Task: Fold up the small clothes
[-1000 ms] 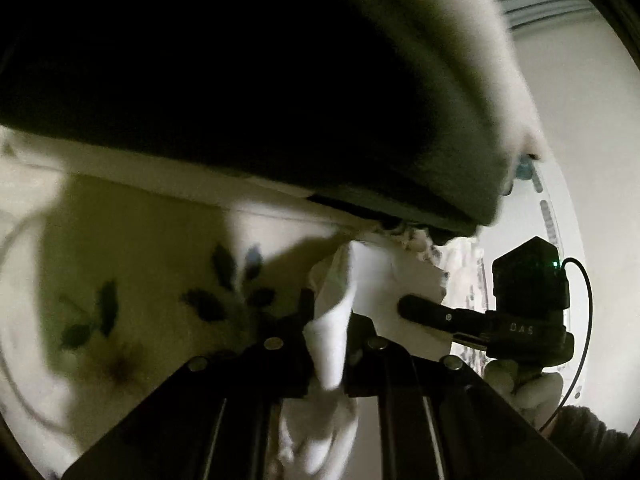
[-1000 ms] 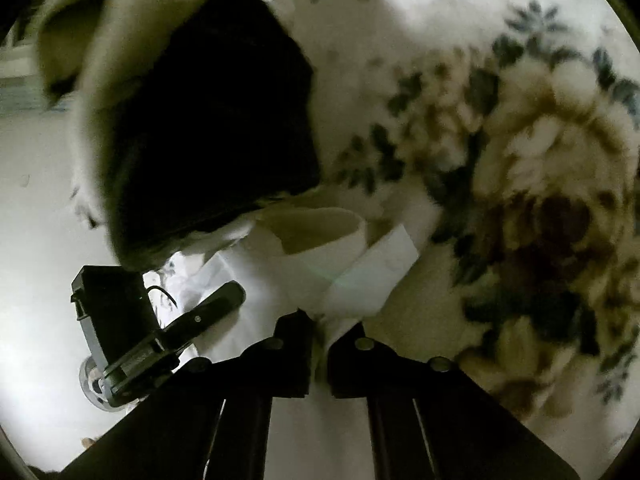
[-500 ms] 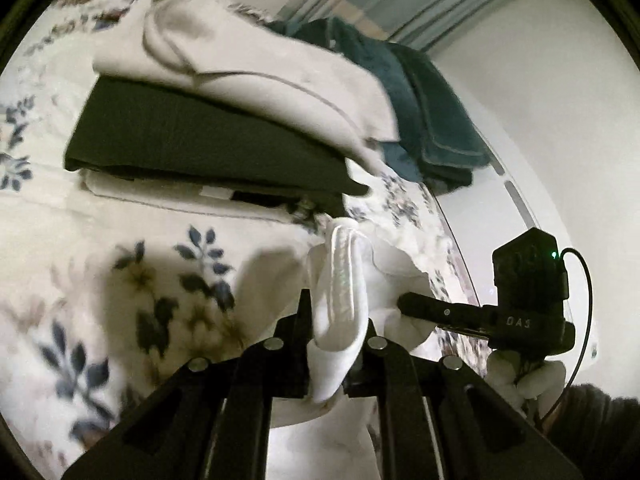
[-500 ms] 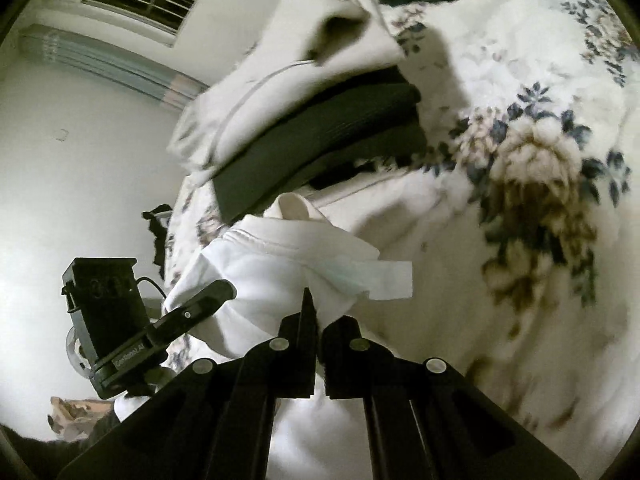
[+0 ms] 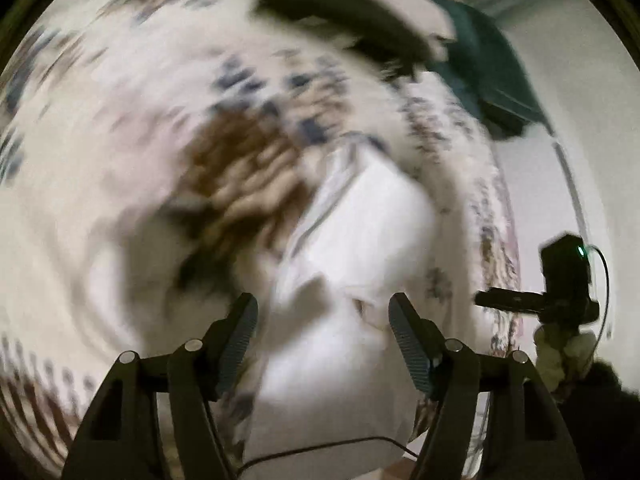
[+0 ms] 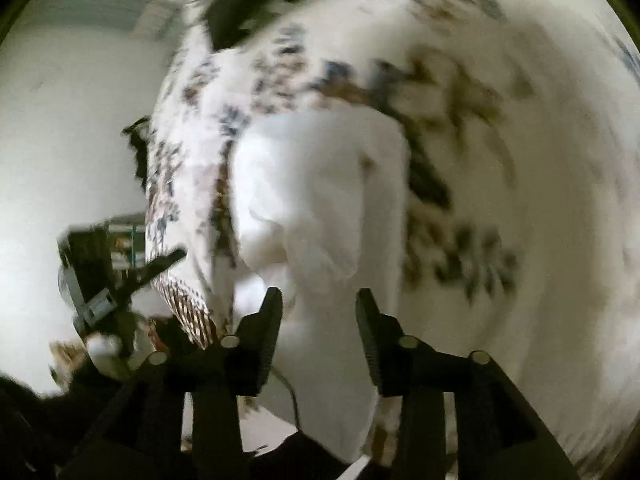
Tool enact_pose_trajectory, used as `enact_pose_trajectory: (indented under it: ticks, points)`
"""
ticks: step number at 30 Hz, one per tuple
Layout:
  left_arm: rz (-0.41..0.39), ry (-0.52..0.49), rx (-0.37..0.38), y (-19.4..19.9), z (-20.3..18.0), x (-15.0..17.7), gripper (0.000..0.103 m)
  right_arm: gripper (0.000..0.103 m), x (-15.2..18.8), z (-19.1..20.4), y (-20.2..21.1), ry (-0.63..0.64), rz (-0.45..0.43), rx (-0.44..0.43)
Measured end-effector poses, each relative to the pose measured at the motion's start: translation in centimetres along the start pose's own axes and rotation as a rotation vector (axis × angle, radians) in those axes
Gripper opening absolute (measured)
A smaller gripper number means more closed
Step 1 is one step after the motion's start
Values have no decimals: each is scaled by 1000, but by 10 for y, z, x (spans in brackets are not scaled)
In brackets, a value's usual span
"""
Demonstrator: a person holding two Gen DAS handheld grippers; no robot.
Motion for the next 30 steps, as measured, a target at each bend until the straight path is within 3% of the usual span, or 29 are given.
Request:
enact_pose_trajectory:
  ticks: [6,10,14,15,17,19,21,25,30]
  points:
    - [-45,13,-14,-18,-5,-24,66,45,-17,10,-27,-48,-65,-8]
    - [-2,-5,-24,-66,-24,-49,66,45,-34,23,-61,-103,-74,147]
    - [48,-28,-56,-97,-30,-51,63,45,-38,2,-69,-247,-110,146]
    - [45,-41,-58,-99,-31,-50,48,45,-37,0,-69,-255,-107,139]
    - [53,-73,-77,-101,-34,-44,24,50,-31,-8,-74,-283,-75,89]
    - [37,-66,-61,-97,-33,-39,18,51,-27,-16,-83,-313,-32,42]
    - [38,-43,-49,-92,-29,-35,17,52,-25,-21,-91,-313,17,15]
    - [84,-19,-61,-81,-23,-19,19,52,-13,-9,-92,-156,82,118]
    - [210,-67,-133,-77,-20,22,25,52,16,-8,-92,-56,199,213]
Point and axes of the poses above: each gripper's, at about its wrist camera, not at the fingertips, and y roughly against the way its jaws point, z to its left, x to its underside, the point moved 1 cm from there along -y, roughly the way its jaws point, and after that the axes turned 6 degrees about -y, right-handed, at the moved point
